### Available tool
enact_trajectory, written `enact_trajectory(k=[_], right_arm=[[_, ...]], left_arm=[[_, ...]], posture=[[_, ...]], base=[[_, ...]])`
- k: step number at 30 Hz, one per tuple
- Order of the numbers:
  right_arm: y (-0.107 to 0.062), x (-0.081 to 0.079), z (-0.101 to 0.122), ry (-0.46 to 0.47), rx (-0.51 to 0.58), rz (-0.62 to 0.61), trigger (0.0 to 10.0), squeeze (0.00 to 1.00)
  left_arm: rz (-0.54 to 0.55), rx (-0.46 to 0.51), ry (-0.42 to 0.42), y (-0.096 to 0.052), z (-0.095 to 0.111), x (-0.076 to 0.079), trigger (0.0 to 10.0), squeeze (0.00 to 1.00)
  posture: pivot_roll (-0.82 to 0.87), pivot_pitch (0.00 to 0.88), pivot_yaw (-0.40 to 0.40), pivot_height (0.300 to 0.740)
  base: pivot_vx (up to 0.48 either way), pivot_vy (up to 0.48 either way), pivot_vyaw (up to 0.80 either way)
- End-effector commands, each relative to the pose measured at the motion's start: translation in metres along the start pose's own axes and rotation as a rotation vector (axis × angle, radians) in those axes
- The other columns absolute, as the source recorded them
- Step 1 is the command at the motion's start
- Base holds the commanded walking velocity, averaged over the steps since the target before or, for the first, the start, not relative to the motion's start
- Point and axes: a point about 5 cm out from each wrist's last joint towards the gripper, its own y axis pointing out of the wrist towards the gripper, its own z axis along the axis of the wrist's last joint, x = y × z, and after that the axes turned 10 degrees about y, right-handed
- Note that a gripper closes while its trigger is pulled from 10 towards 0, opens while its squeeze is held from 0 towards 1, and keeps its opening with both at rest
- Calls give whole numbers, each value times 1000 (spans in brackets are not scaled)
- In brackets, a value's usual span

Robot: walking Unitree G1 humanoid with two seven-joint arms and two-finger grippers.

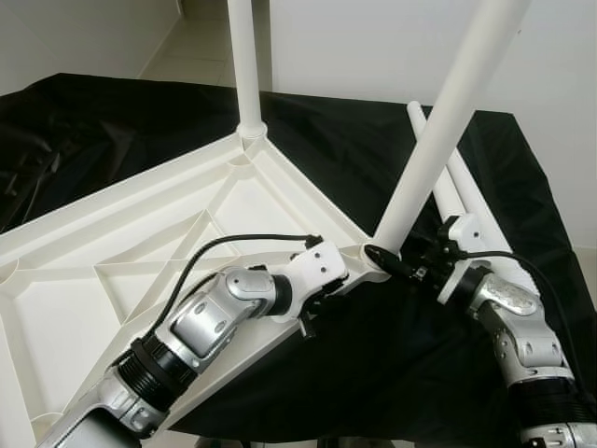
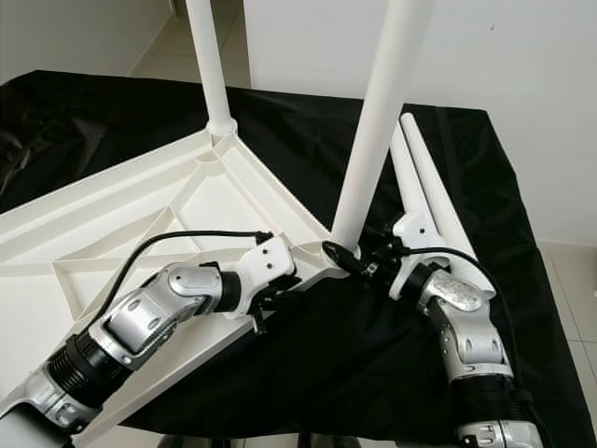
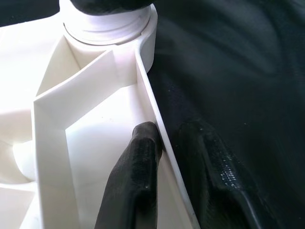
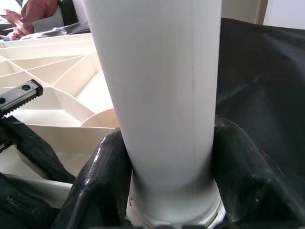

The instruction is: Building children table

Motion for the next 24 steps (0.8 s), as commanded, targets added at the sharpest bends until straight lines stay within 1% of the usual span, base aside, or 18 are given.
enact_trajectory(k=[1,3,5,6,7,8,9,10,12,13,14,15,16,17,20,21,22,24], right_arm=[[1,2,-11,38,-50,-48,10000,0],[2,3,-12,36,-59,-79,10000,0],[4,5,-14,7,-54,-185,10000,0],[4,5,-14,7,-54,-185,10000,0],[5,6,-17,16,-63,-247,10000,0],[5,6,-17,16,-63,-247,10000,0],[6,7,-20,25,-71,-286,10000,0],[12,-4,-22,71,-33,-383,10000,0],[13,-7,-22,81,-20,-403,10000,0],[16,-12,-22,97,-8,-437,10000,0],[19,-17,-22,131,13,-504,10000,0],[19,-17,-22,131,13,-504,10000,0],[21,-21,-22,159,31,-556,10000,0],[22,-22,-19,161,52,-624,10000,0],[22,-22,-18,159,65,-669,10000,0],[22,-23,-16,156,80,-731,10000,0],[22,-23,-16,156,80,-731,10000,0],[24,-28,-14,142,96,-830,10000,0]], left_arm=[[4,-68,-46,1,-15,3,10000,0],[8,-71,-49,1,-15,3,10000,0],[17,-73,-60,2,-15,3,10000,0],[17,-73,-60,2,-15,3,10000,0],[19,-74,-61,2,-14,3,10000,0],[19,-74,-61,2,-14,3,10000,0],[20,-74,-62,2,-14,3,10000,0],[22,-74,-71,2,-15,4,10000,0],[23,-74,-74,2,-15,5,10000,0],[22,-74,-77,2,-15,6,10000,0],[18,-74,-79,3,-15,7,10000,0],[18,-74,-79,3,-15,7,10000,0],[13,-74,-80,3,-15,8,10000,0],[12,-74,-78,3,-15,8,10000,0],[12,-75,-77,4,-15,8,10000,0],[11,-75,-75,4,-15,8,10000,0],[11,-75,-75,4,-15,8,10000,0],[9,-76,-73,4,-15,9,10000,0]], posture=[[-39,109,8,740],[-35,109,6,740],[-33,111,1,740],[-33,111,1,740],[-32,112,-2,740],[-32,112,-2,740],[-32,112,-2,740],[-31,114,-4,740],[-31,114,-4,740],[-33,115,-5,740],[-34,115,-5,740],[-34,115,-5,740],[-35,115,-5,740],[-38,113,-6,740],[-38,113,-6,740],[-40,109,-8,740],[-40,109,-8,740],[-39,108,-8,740]], base=[[0,0,0],[0,0,0],[0,0,0],[0,0,0],[0,0,0],[0,0,0],[0,0,0],[0,0,0],[0,0,0],[0,0,0],[0,0,0],[0,0,0],[0,0,0],[0,0,0],[0,0,0],[0,0,0],[0,0,0],[0,0,0]])
